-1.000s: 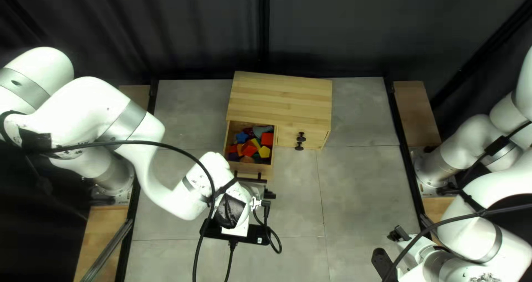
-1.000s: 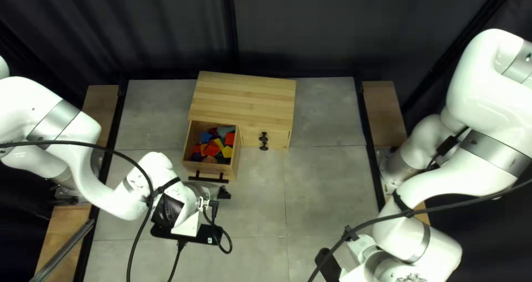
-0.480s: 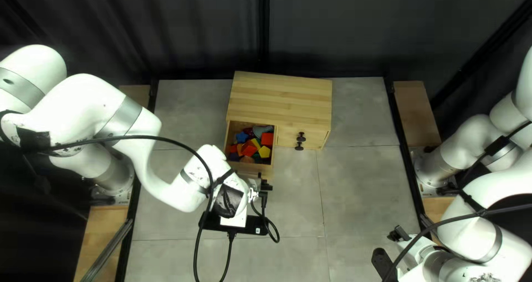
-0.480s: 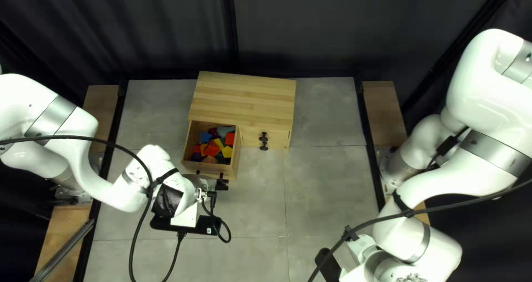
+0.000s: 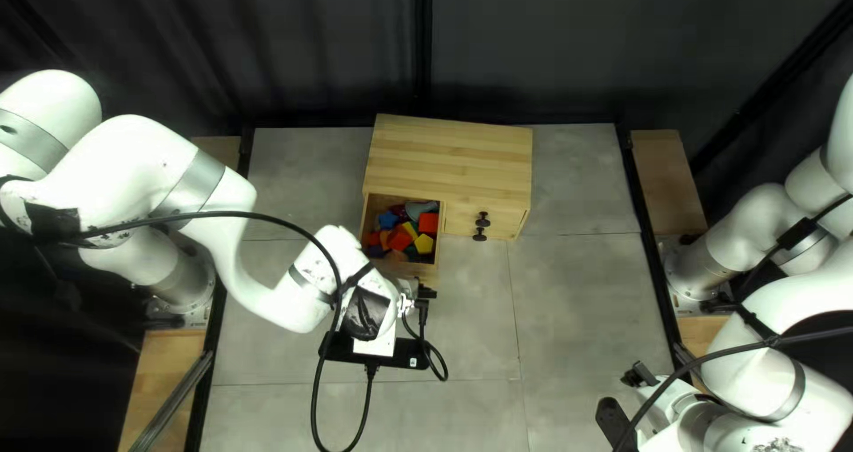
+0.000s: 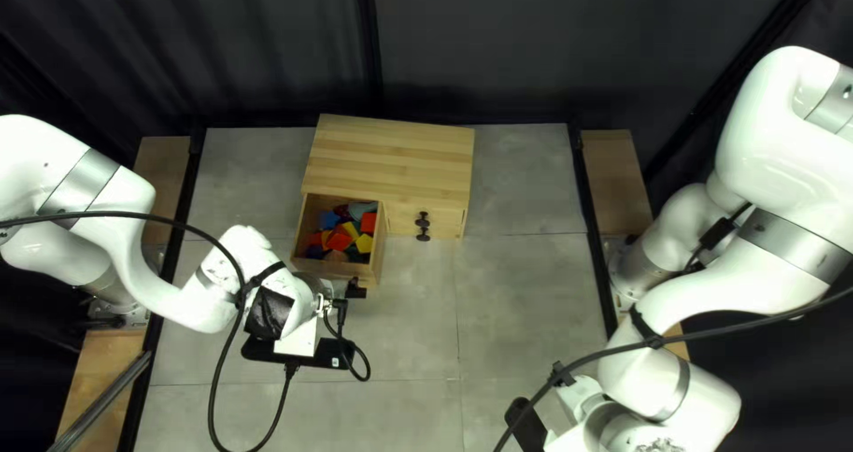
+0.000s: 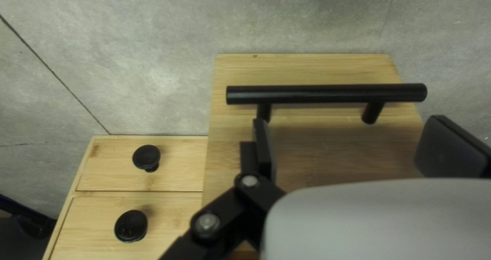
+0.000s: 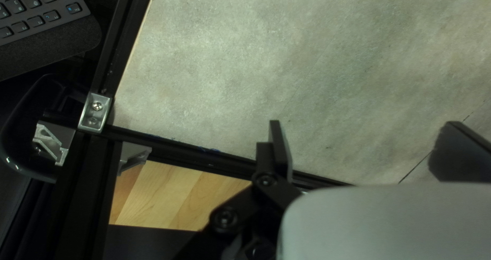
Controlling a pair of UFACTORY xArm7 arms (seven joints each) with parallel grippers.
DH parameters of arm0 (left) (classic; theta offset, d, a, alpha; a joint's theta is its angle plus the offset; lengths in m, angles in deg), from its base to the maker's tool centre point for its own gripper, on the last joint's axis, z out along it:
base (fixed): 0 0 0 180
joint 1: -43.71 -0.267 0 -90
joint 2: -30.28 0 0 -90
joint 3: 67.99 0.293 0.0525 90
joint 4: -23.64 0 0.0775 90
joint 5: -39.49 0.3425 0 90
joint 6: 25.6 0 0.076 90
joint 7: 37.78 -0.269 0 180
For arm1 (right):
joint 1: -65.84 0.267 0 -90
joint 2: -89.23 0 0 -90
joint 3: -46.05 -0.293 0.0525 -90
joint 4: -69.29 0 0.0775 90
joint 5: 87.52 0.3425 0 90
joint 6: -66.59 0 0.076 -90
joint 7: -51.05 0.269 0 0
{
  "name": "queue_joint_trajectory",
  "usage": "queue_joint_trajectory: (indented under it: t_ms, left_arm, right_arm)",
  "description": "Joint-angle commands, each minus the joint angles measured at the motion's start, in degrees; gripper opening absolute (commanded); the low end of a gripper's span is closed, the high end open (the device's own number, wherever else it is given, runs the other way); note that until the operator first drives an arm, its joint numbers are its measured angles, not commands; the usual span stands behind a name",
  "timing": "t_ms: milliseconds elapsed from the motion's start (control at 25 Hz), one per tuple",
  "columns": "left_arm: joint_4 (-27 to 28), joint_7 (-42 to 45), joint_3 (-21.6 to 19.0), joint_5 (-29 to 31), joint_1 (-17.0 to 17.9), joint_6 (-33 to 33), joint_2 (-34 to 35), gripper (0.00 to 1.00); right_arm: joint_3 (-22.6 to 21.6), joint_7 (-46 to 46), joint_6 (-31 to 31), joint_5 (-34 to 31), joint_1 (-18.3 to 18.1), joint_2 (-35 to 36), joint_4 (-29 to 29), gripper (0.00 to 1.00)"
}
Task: Open drawers and place objects into drawer and close
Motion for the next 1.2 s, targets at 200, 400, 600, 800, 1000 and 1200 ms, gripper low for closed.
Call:
queue_joint_trajectory:
  t_ms: [200,400,600,800,1000,1200]
  left_arm:
    - [-0.5,-0.9,0.4,-0.1,-0.6,-0.1,0.9,1.00]
    - [-0.7,-1.0,0.6,0.1,-0.8,-0.3,1.1,1.00]
    - [-0.6,-1.3,0.8,0.1,-1.0,-0.3,1.1,1.00]
    - [-0.3,-1.6,1.0,0.4,-1.1,-0.1,1.0,1.00]
    - [-0.2,-1.7,0.9,0.5,-1.1,0.0,1.0,1.00]
    - [0.1,-1.9,1.0,0.6,-1.2,0.2,1.0,1.00]
  right_arm:
    - [0.0,0.0,0.0,0.0,0.0,0.0,0.0,1.00]
    - [0.0,0.0,0.0,0.0,0.0,0.0,0.0,1.00]
    - [0.0,0.0,0.0,0.0,0.0,0.0,0.0,1.00]
    - [0.0,0.0,0.0,0.0,0.0,0.0,0.0,1.00]
    - [0.0,0.0,0.0,0.0,0.0,0.0,0.0,1.00]
    - [0.0,0.0,0.0,0.0,0.0,0.0,0.0,1.00]
